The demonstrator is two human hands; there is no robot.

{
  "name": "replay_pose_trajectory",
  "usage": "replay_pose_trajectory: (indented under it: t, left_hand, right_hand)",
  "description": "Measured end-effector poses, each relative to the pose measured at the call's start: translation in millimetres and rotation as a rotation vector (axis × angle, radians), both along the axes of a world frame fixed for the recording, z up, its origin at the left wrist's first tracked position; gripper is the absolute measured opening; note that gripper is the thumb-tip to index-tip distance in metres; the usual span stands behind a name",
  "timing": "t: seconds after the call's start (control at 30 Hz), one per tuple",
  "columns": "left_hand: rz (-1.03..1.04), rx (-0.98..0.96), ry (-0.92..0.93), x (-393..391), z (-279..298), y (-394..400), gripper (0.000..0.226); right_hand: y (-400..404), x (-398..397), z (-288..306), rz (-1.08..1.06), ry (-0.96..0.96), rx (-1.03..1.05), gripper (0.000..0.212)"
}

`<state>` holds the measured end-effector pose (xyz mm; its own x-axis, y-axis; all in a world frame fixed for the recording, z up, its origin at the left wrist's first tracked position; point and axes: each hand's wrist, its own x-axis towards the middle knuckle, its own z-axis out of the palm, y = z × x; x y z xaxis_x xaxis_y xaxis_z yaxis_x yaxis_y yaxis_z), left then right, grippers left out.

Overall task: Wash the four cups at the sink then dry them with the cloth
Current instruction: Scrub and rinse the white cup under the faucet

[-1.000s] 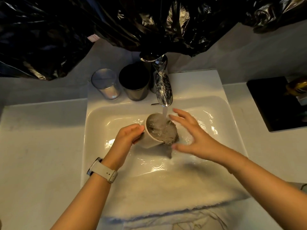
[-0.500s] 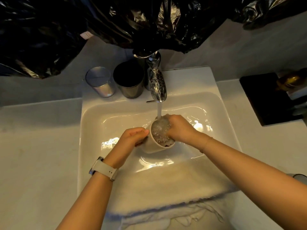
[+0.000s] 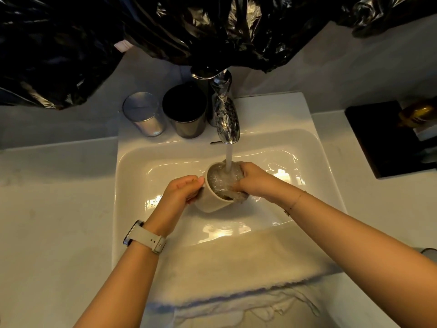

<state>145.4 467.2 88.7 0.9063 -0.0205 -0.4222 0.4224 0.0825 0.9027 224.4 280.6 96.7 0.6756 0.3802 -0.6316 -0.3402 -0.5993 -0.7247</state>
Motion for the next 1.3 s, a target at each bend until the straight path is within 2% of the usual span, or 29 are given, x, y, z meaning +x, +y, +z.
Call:
replay_pose_trajectory:
  t: [0.13, 0.23, 0.3, 0.43, 0.53, 0.63, 0.73, 0.87, 0.97, 1.1, 1.2, 1.3]
  left_hand:
    - [-0.057, -0.007, 0.017, 2.0, 3.6, 0.9, 0.032]
    - [-0.1, 0.02, 0.026, 5.0, 5.9, 5.2, 0.046]
    - [-0.122, 0.025, 0.033, 6.0, 6.5, 8.2, 0.042]
    - [-0.071, -0.003, 0.059, 6.5, 2.7, 11.0, 0.037]
    - [-0.103, 0.006, 0.066, 7.0, 2.6, 12.3, 0.027]
    - [-0.101, -0.028, 0.121, 8.6, 7.0, 11.1, 0.042]
    - [-0.137, -0.105, 0.175, 10.0, 13.5, 8.6, 0.048]
    - [-0.218, -0.168, 0.237, 9.3, 21.6, -0.7, 0.045]
    - [-0.172, -0.194, 0.246, 6.3, 21.5, -1.6, 0.042]
    - [-0.075, -0.191, 0.239, 3.0, 16.5, 0.8, 0.046]
    - [-0.072, -0.176, 0.243, 0.8, 14.5, 0.4, 0.047]
    - [-0.079, -0.177, 0.253, 0.2, 12.6, -3.3, 0.046]
  right_hand:
    - [6.6, 9.3, -0.5, 0.213, -0.491, -0.276, 0.016]
    - [11.1, 13.4, 5.2, 0.386, -0.607, -0.385, 0.015]
    - [11.0, 12.0, 6.1, 0.412, -0.541, -0.318, 0.028]
    - [7.3, 2.5, 2.3, 0.157, -0.17, 0.004, 0.014]
    - [-5.3, 2.1, 1.2, 0.179, -0.034, 0.117, 0.051]
    - [-15.6, -2.7, 1.5, 0.09, -0.09, 0.171, 0.052]
    - [-18.3, -8.0, -3.3, 0.022, -0.317, 0.155, 0.049]
    - [-13.4, -7.0, 1.9, 0.305, -0.634, 0.0, 0.032]
    - [-10.3, -5.5, 3.3, 0.4, -0.575, -0.054, 0.031]
    - [-13.3, -8.7, 3.1, 0.218, -0.309, 0.012, 0.041]
    - [-12.3, -9.3, 0.2, 0.204, -0.184, 0.008, 0.042]
    - [-5.2, -7.8, -0.9, 0.196, -0.286, -0.104, 0.044]
